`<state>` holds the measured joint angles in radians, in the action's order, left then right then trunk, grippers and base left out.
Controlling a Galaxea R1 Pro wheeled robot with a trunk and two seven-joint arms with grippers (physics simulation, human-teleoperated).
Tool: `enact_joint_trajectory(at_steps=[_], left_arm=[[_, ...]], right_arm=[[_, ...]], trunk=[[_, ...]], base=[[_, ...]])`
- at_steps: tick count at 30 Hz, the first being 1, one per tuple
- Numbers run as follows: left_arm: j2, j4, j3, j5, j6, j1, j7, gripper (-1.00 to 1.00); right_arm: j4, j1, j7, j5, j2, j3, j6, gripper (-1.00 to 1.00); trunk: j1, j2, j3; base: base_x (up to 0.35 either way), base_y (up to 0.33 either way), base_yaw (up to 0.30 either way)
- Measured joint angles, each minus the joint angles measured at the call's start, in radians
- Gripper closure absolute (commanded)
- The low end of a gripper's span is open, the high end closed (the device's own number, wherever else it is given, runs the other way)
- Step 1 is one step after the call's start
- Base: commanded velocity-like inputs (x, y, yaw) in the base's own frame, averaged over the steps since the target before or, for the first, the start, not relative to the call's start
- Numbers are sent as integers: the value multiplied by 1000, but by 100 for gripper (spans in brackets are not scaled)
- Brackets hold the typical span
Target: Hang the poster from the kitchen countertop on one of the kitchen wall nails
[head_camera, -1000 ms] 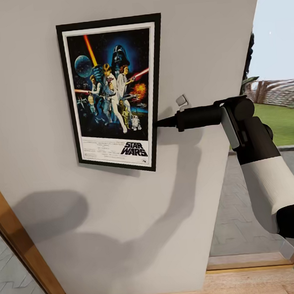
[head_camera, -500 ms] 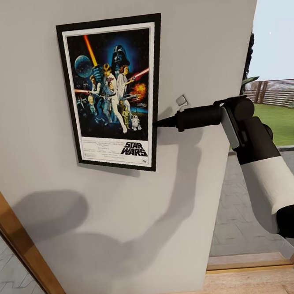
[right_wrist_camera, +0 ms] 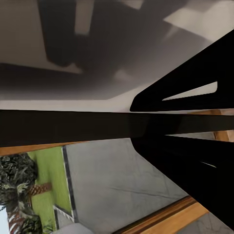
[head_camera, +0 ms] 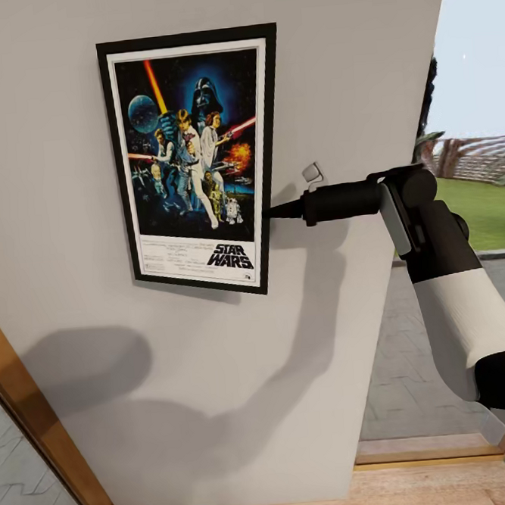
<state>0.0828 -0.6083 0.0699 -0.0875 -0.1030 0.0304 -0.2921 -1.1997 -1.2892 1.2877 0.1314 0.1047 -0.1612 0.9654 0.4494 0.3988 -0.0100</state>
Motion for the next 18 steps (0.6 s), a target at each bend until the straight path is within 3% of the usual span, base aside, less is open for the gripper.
enact_joint_trajectory(at_steps=[18], left_arm=[[0,0,0,0,0,0,0,-100]], right_arm=[[-1,0,0,-7,0,-1,-6,100]], trunk=[[0,0,0]], base=[[0,0,0]])
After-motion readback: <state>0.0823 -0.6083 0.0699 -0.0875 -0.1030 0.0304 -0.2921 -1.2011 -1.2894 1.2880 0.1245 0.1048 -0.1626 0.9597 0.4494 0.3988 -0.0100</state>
